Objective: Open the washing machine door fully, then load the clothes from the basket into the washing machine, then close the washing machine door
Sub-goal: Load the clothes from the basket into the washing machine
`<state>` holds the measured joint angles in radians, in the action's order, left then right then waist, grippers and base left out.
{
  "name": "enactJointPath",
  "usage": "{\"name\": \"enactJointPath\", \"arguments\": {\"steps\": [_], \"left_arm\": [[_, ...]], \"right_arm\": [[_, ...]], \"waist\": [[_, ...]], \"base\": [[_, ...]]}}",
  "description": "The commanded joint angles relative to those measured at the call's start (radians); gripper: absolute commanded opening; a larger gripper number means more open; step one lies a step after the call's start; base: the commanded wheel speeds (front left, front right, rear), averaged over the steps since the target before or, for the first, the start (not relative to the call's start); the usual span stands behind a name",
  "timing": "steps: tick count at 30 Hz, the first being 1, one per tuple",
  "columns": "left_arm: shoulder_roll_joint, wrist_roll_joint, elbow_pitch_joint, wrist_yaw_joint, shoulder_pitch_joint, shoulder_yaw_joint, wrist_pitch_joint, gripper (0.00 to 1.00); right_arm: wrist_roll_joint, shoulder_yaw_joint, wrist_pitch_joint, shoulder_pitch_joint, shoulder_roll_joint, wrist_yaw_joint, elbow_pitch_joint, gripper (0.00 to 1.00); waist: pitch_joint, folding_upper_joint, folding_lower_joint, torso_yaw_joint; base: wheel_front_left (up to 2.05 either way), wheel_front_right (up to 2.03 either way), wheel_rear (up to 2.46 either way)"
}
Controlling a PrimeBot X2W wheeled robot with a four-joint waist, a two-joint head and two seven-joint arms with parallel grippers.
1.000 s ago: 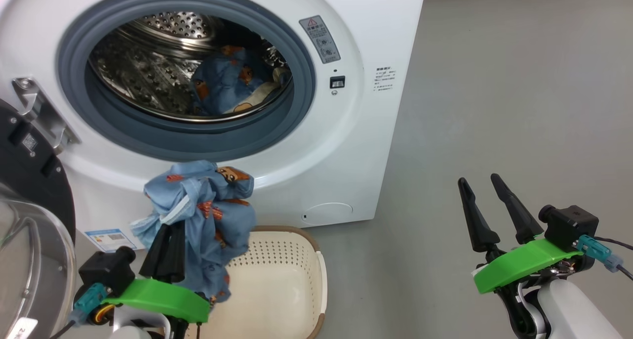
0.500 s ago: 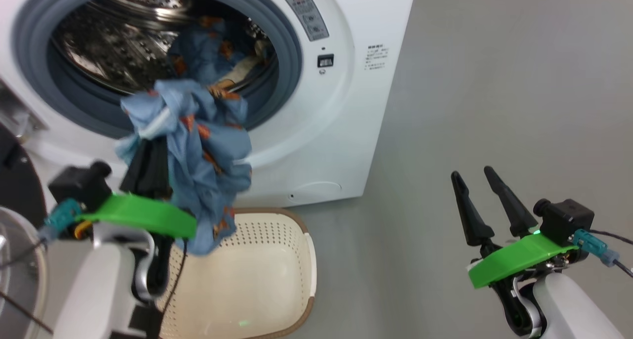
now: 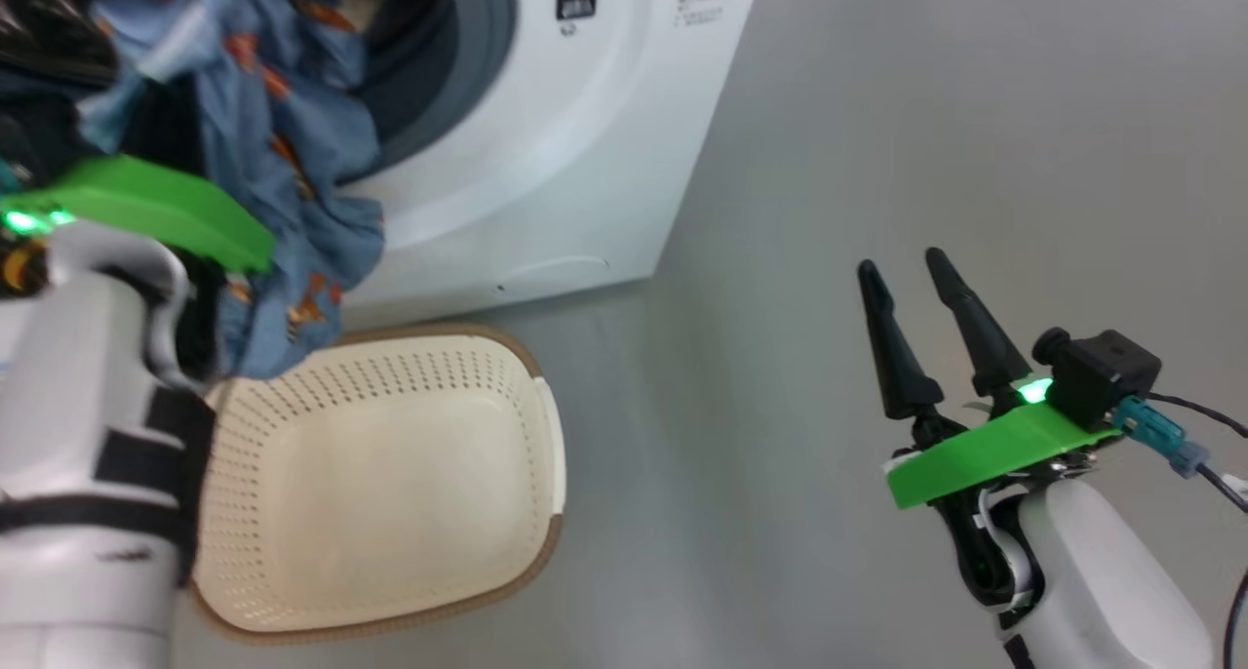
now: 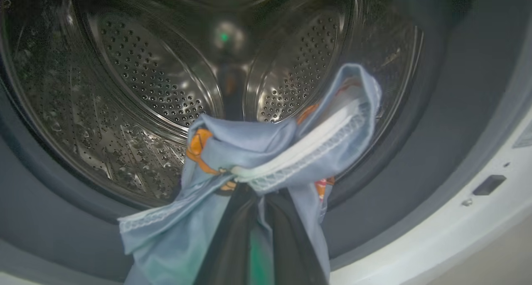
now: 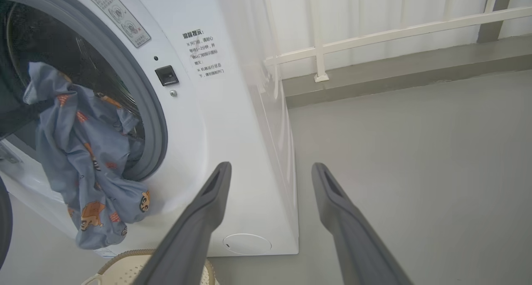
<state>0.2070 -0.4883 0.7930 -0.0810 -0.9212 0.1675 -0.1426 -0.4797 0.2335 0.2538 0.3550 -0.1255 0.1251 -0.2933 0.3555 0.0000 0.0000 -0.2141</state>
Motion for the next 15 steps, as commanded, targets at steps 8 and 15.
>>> {"name": "enactJointPath", "arguments": {"steps": [8,15], "left_arm": [[0.106,0.045,0.158,-0.015,-0.242,-0.005,-0.011,0.00],[0.137,0.090,0.236,-0.011,-0.398,0.028,-0.067,0.00]], "right_arm": [[0.010,0.030,0.008,0.031,0.042,0.006,0.041,1.00],[0.006,0.035,0.008,0.038,0.063,0.006,0.052,1.00]], "waist": [[0.221,0.0000,0.0000,-0.144],[0.277,0.0000,0.0000,-0.192]], "base": [[0.00,0.00,0.00],[0.00,0.00,0.00]]}}
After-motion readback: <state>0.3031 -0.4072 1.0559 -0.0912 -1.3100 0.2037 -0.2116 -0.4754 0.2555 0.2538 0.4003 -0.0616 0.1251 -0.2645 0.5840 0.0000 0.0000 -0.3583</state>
